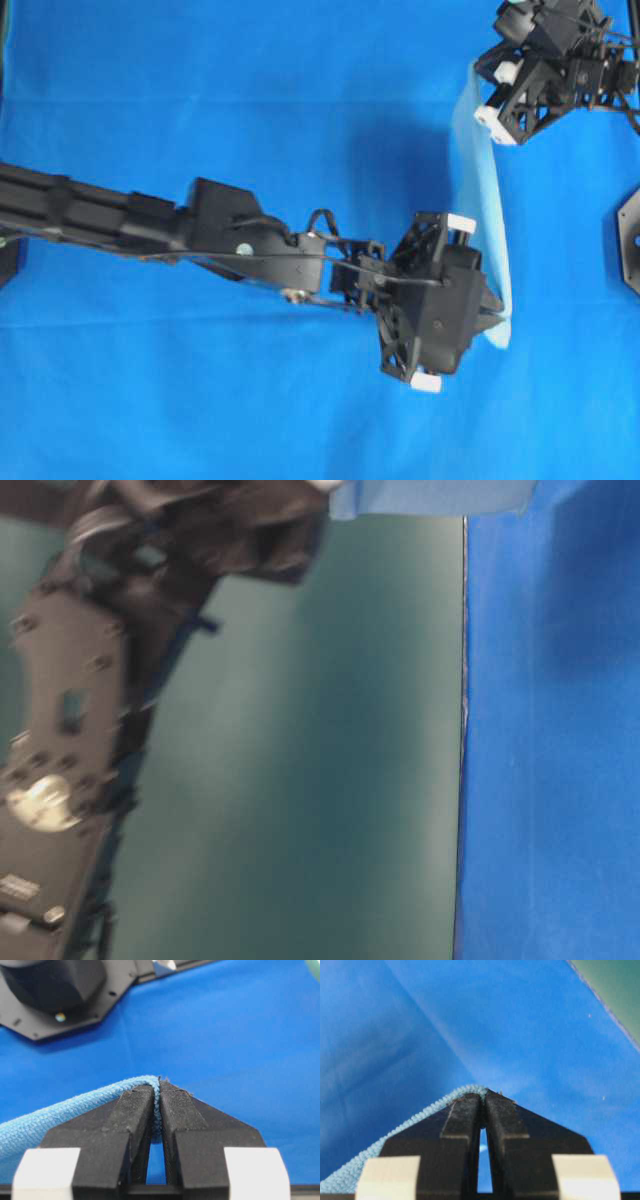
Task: Fold the light blue towel.
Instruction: 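Lift the folded strip and swing it to a vertical orientation, then lay the strip down vertically and open both grippers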
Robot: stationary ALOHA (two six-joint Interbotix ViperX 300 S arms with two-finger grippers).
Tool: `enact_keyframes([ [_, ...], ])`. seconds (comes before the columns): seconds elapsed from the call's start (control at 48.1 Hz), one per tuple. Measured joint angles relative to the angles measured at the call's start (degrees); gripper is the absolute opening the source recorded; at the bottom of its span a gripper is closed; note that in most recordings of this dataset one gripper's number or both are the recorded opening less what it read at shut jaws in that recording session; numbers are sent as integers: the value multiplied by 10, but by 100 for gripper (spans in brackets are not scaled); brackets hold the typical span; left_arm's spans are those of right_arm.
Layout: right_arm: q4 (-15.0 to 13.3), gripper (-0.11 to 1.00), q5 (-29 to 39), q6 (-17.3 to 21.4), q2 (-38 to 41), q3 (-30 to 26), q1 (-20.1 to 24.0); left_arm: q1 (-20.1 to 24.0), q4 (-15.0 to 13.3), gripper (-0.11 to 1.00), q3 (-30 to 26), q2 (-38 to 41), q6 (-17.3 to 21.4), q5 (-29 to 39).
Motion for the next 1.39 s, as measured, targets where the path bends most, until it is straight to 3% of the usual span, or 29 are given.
enact_keyframes([
  [0.187, 2, 3, -25, -2, 55, -9, -1, 4, 0, 3, 15, 18, -33, -14],
  [0.478, 1, 2, -107, -3, 176, -78, -3, 0, 0, 3, 136, -24, -59, -17],
  [0.748, 1, 2, -143, -6, 228, -127, 4, -8, 0, 3, 232, -76, -120, -23],
  [1.289, 0, 3, -183, -6, 275, -140, 5, 5, 0, 3, 281, -97, -122, -33],
  [1.331, 0, 6, -185, -6, 275, -140, 6, 5, -1, 4, 281, -97, -121, -33],
  [1.393, 0, 23, -185, -6, 277, -140, 10, 5, -1, 10, 282, -97, -121, -33],
])
